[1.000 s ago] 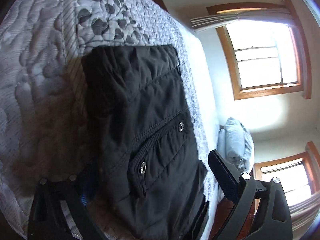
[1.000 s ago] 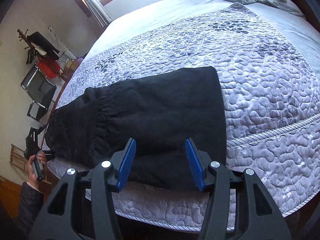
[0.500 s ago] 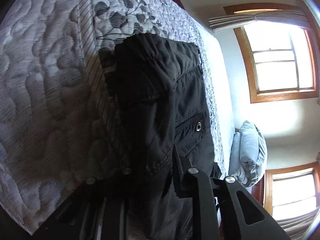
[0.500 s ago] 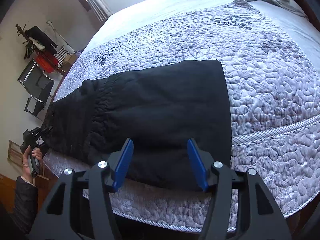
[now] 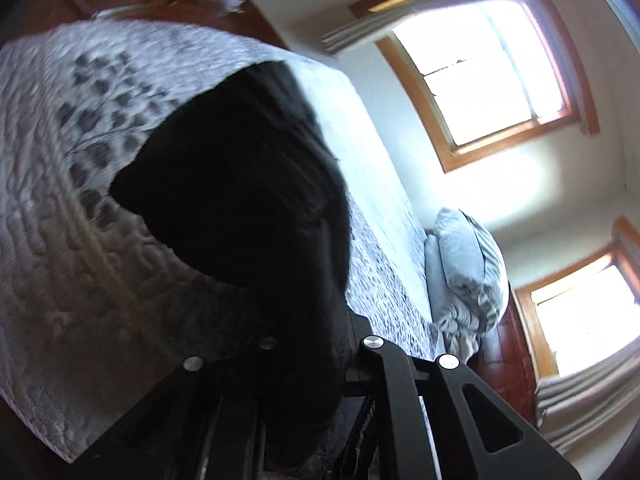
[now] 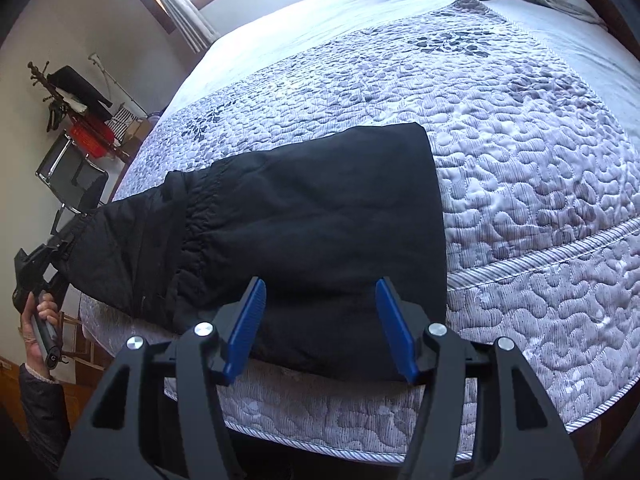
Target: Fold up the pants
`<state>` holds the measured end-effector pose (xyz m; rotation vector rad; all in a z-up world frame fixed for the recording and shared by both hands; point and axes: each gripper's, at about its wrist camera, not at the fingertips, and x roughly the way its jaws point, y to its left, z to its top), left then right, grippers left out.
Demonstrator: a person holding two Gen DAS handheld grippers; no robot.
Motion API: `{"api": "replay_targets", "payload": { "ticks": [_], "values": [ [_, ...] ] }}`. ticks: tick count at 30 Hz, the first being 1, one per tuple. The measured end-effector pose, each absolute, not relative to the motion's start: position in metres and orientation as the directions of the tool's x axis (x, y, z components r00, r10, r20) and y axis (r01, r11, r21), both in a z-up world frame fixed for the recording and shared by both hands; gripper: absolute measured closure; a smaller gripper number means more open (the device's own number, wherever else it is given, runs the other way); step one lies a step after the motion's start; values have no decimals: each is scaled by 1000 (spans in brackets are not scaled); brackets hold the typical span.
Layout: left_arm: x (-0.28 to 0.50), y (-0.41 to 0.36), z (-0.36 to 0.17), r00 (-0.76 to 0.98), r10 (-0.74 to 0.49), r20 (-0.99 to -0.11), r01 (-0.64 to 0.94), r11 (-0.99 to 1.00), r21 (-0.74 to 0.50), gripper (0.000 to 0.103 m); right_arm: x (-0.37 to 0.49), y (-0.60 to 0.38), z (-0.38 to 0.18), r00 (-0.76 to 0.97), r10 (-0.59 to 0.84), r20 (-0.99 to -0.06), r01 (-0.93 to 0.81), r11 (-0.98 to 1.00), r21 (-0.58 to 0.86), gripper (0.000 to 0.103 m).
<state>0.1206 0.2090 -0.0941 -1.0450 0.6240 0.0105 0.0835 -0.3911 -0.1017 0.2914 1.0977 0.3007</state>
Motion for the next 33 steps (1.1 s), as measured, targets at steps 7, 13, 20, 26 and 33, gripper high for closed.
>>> {"api": "replay_targets", "payload": {
  "ticks": [7,13,20,26,33],
  "values": [
    [131,146,-44,801,-336,-495,-151,687,-711,92,80,-410,-103,444,381,-811,-58,915,398,45],
    [148,84,-27,752,-351,-558,-36,824,-566,91,77,-425,-106,460,389,-798,-24,904,426,45],
    [171,20,-38,683,-355,-638,58,898,-437,89,73,-439,-106,478,390,-787,-1,896,444,45],
    [190,-16,-53,649,-319,-691,104,937,-334,86,69,-449,-106,490,383,-783,14,895,446,45],
    [196,-69,-78,577,-265,-772,183,964,-194,80,68,-446,-104,494,392,-776,7,891,455,45]
  ]
}}
